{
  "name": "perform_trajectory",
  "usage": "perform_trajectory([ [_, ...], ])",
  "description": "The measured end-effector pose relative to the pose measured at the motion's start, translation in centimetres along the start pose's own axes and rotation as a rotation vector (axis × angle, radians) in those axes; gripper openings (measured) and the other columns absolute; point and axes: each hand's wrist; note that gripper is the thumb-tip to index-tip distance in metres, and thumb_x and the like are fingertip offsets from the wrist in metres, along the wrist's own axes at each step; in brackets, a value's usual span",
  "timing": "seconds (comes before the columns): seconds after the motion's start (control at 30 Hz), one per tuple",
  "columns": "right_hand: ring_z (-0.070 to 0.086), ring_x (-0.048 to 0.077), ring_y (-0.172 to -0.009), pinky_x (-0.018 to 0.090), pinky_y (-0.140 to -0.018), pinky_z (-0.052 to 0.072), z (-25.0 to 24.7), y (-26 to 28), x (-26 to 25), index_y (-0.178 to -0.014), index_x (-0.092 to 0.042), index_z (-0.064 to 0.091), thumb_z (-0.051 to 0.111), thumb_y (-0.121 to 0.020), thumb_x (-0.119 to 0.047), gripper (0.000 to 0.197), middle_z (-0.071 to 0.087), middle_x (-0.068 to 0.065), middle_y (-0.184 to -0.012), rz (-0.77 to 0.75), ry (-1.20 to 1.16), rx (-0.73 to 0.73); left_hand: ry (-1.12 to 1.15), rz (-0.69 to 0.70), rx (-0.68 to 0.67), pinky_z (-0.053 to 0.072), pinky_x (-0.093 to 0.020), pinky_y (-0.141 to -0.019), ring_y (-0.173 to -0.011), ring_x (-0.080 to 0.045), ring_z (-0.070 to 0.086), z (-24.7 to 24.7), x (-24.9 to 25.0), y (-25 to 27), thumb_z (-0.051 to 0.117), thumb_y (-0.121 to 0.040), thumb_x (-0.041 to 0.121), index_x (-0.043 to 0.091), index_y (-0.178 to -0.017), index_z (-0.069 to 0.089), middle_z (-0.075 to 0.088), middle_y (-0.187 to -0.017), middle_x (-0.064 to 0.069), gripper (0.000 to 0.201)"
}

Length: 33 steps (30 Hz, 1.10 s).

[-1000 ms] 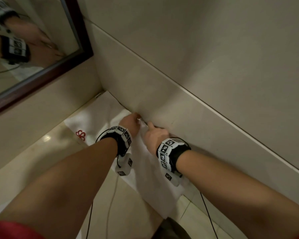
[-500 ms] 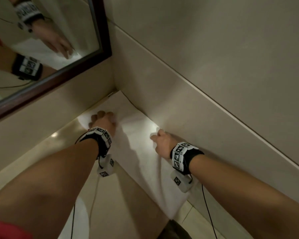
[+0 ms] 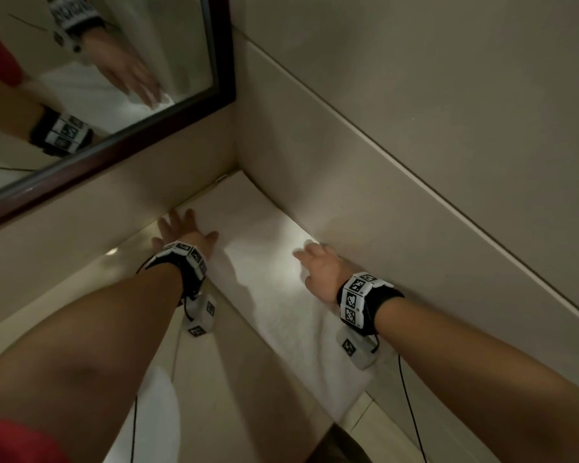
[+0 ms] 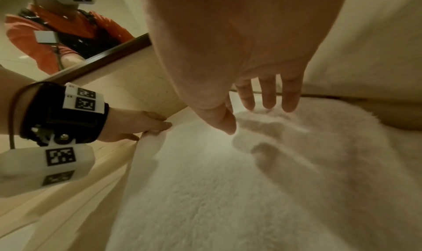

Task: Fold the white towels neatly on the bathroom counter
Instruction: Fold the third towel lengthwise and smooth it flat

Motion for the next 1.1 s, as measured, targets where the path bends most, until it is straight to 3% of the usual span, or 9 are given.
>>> perform_trajectory([
  [0.1,0.018,0.032,-0.142,0.039,-0.117,0.023,0.2,-0.8,-1.1,-0.149,-0.024,0.027,0.044,-0.091,-0.018,0.061,0.015,0.007,-0.158,-0.046,0.015,-0.014,0.073,-0.042,0.152,0.02,-0.051,-0.113,-0.144,-0.031,0.01,0.4,-0.2,1.1,0.052,-0.088,0.058,0.021,-0.149,0.022,0.01,-0.158,-0.006,0.078],
  [0.23,0.026,0.035,-0.137,0.043,-0.105,0.039,0.8,-1.5,-2.6,-0.141,-0.03,0.035,0.052,-0.085,-0.021,0.059,0.02,0.01,-0.152,-0.052,0.033,-0.064,0.27,-0.151,0.268,0.03,-0.05,-0.107,-0.129,-0.036,0.029,0.3,-1.2,1.9,0.061,-0.086,0.044,0.023,-0.13,0.038,0.029,-0.137,-0.014,0.054],
  [0.33,0.054,0.03,-0.107,0.04,-0.085,0.052,1.2,-1.6,-3.3,-0.126,-0.032,0.043,0.062,-0.082,-0.028,0.047,0.037,0.007,-0.133,-0.028,-0.024,-0.167,0.44,-0.183,0.214,0.04,-0.045,-0.102,-0.118,-0.039,0.043,0.5,-1.8,1.4,0.057,-0.09,0.033,0.024,-0.121,0.041,0.034,-0.13,-0.016,0.036],
  [0.4,0.059,0.028,-0.093,0.042,-0.081,0.055,1.6,-1.6,-3.3,-0.12,-0.035,0.043,0.067,-0.078,-0.03,0.048,0.042,0.003,-0.122,-0.009,-0.101,-0.238,0.45,-0.154,0.186,0.043,-0.041,-0.099,-0.113,-0.038,0.049,0.6,-1.7,1.1,0.054,-0.093,0.027,0.021,-0.118,0.047,0.036,-0.13,-0.017,0.027],
  [0.53,0.06,0.028,-0.093,0.043,-0.081,0.055,1.9,-1.7,-3.6,-0.117,-0.039,0.041,0.07,-0.073,-0.028,0.054,0.039,0.001,-0.117,-0.017,-0.139,-0.284,0.4,-0.132,0.174,0.04,-0.04,-0.105,-0.121,-0.034,0.046,1.3,-2.2,0.8,0.051,-0.093,0.014,0.013,-0.121,0.055,0.038,-0.132,-0.016,0.028],
  [0.7,0.06,0.026,-0.09,0.04,-0.08,0.056,2.4,-1.5,-4.5,-0.123,-0.038,0.041,0.071,-0.072,-0.027,0.06,0.035,0.001,-0.116,-0.048,-0.153,-0.304,0.326,-0.145,0.18,0.039,-0.041,-0.106,-0.121,-0.034,0.046,1.5,-3.5,0.7,0.052,-0.092,0.015,0.011,-0.127,0.053,0.04,-0.134,-0.015,0.036],
  [0.83,0.06,0.027,-0.088,0.042,-0.08,0.056,3.1,-1.6,-6.2,-0.127,-0.036,0.041,0.07,-0.076,-0.028,0.06,0.037,0.006,-0.124,-0.078,-0.154,-0.321,0.252,-0.146,0.186,0.038,-0.039,-0.107,-0.124,-0.034,0.042,1.1,-5.3,0.6,0.053,-0.091,0.018,0.006,-0.131,0.05,0.042,-0.136,-0.014,0.042],
  [0.93,0.058,0.03,-0.097,0.038,-0.084,0.053,3.4,-1.6,-7.3,-0.132,-0.036,0.039,0.065,-0.081,-0.029,0.059,0.033,0.01,-0.134,-0.11,-0.148,-0.337,0.256,-0.197,0.196,0.035,-0.038,-0.11,-0.126,-0.033,0.041,0.7,-6.6,0.5,0.057,-0.09,0.02,0.006,-0.136,0.046,0.039,-0.138,-0.014,0.049],
  [1.1,0.057,0.019,-0.097,0.029,-0.087,0.048,3.5,-1.2,-7.4,-0.131,-0.026,0.05,0.06,-0.088,-0.022,0.045,0.052,0.002,-0.119,-0.067,-0.345,-0.204,0.217,-0.196,0.226,0.034,-0.045,-0.11,-0.127,-0.038,0.037,0.0,-7.2,1.7,0.052,-0.092,0.017,0.008,-0.136,0.045,0.031,-0.139,-0.018,0.045],
])
Point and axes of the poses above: each hand's wrist, its own y-axis away from the middle knuckle, its own z-axis out of the palm, x = y × z
